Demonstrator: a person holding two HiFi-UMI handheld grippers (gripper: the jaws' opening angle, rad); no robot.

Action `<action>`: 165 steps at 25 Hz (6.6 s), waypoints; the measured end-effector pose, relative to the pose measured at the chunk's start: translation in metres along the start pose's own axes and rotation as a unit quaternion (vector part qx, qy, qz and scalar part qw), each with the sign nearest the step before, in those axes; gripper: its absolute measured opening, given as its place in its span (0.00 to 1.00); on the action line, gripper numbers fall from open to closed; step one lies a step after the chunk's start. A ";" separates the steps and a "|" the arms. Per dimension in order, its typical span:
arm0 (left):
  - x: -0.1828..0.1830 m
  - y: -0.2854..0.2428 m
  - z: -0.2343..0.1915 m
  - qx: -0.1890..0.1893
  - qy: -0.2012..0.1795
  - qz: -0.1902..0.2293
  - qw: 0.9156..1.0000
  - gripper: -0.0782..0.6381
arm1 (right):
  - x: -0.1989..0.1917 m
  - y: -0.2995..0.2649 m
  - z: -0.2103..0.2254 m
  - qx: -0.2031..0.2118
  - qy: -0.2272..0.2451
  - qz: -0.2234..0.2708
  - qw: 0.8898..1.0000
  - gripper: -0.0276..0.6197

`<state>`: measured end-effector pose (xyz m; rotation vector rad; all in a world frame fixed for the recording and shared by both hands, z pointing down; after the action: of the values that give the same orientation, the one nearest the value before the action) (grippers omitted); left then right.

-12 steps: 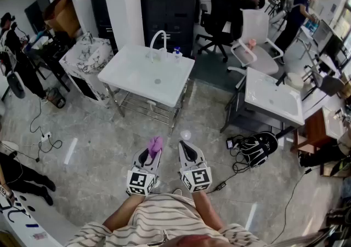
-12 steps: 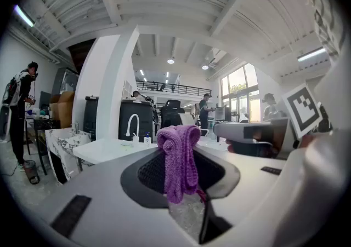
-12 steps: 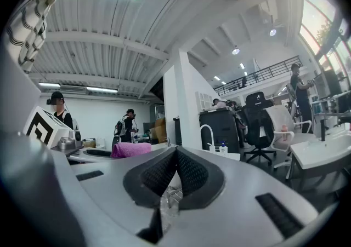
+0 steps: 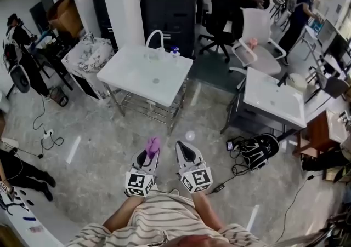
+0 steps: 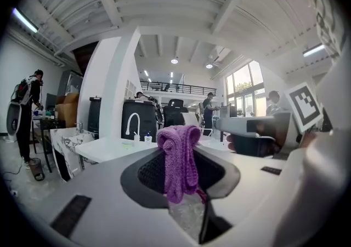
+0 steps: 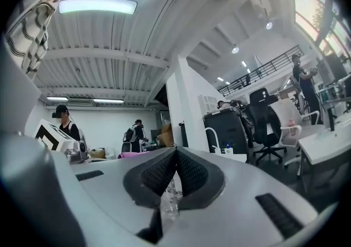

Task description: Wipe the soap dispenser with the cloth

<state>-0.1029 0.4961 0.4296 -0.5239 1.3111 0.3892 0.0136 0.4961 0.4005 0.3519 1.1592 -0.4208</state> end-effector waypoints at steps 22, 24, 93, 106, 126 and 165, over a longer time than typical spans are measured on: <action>0.001 -0.211 -0.108 -0.008 0.022 0.000 1.000 0.28 | 0.026 -0.177 0.130 -0.007 0.003 -0.039 0.999 0.06; 0.012 -0.243 -0.126 -0.018 0.020 0.005 1.000 0.28 | 0.041 -0.205 0.147 -0.011 0.001 -0.029 1.000 0.06; -0.061 -0.622 -0.296 0.010 0.054 -0.109 0.993 0.28 | -0.042 -0.621 0.478 -0.092 0.017 -0.164 0.982 0.26; -0.066 -0.627 -0.302 0.023 0.068 -0.110 0.991 0.28 | -0.053 -0.642 0.485 -0.095 0.055 -0.180 0.978 0.28; -0.061 -0.613 -0.298 0.023 0.067 -0.098 0.993 0.28 | -0.034 -0.635 0.471 -0.047 0.024 -0.198 0.979 0.24; 0.050 -0.523 -0.298 -0.015 -0.009 0.010 1.000 0.28 | 0.122 -0.536 0.319 -0.012 0.032 -0.130 0.991 0.25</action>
<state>-0.0440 -0.1041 0.4048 -0.5315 1.2963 0.4301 0.0470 -0.1381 0.3747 0.1948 1.2780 -0.6256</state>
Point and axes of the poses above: the fingertips, and each gripper's own axes: y backward along the fingers, z to its right, x out of its top, the point moved 2 cm from there along y, backward along the fingers, and after that the axes turned 12 degrees about -y, right-handed, at the moved point
